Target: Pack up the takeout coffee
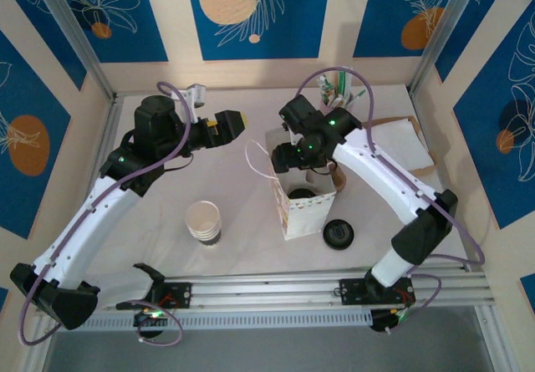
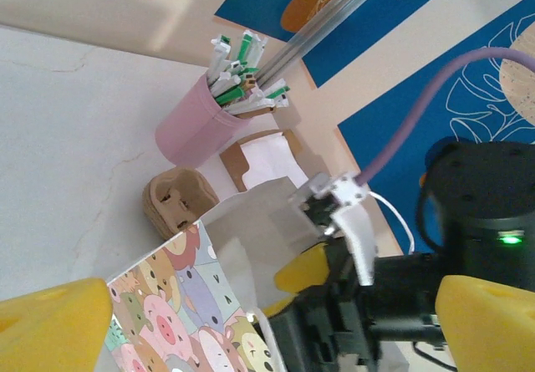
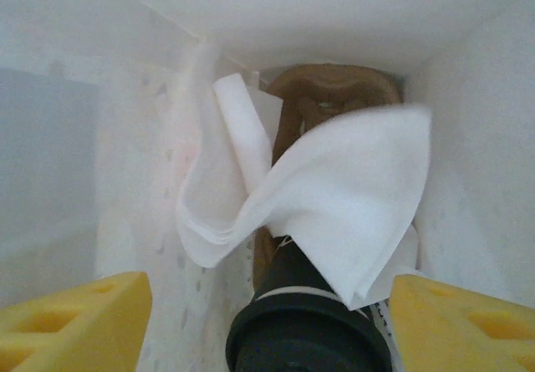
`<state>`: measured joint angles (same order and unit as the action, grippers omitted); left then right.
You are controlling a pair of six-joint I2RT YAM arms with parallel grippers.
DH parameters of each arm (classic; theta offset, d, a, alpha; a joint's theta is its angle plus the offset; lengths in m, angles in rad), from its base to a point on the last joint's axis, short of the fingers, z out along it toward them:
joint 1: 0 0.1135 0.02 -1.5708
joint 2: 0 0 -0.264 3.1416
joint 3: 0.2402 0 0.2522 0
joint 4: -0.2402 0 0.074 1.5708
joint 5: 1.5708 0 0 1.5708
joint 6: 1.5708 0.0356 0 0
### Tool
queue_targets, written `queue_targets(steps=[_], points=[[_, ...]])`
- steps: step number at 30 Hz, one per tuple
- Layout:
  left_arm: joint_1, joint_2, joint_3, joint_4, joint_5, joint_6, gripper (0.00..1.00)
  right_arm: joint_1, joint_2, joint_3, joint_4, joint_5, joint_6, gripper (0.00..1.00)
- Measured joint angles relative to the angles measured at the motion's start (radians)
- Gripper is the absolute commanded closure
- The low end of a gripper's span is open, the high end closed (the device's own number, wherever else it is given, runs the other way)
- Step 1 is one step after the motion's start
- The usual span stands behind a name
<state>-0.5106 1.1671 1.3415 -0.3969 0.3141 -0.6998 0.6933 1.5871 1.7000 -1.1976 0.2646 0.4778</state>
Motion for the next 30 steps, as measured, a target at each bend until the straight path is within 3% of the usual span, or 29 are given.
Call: queue_targets(steps=[7,13,20,30], points=[[0.0,0.0,0.0,-0.002,0.0,0.003,0.0,0.001,-0.111,0.013,0.011,-0.019,-0.002,0.13],[0.0,-0.001,0.001,-0.009,-0.013,0.015,0.0,0.001,-0.198,0.013,0.043,-0.03,-0.014,0.01],[0.001,-0.015,0.01,-0.023,-0.04,0.048,0.0,0.001,-0.314,-0.026,0.128,-0.03,-0.036,0.01],[0.003,-0.133,0.01,-0.075,-0.158,0.127,0.0,0.0,-0.581,-0.215,0.301,0.021,-0.095,0.01]])
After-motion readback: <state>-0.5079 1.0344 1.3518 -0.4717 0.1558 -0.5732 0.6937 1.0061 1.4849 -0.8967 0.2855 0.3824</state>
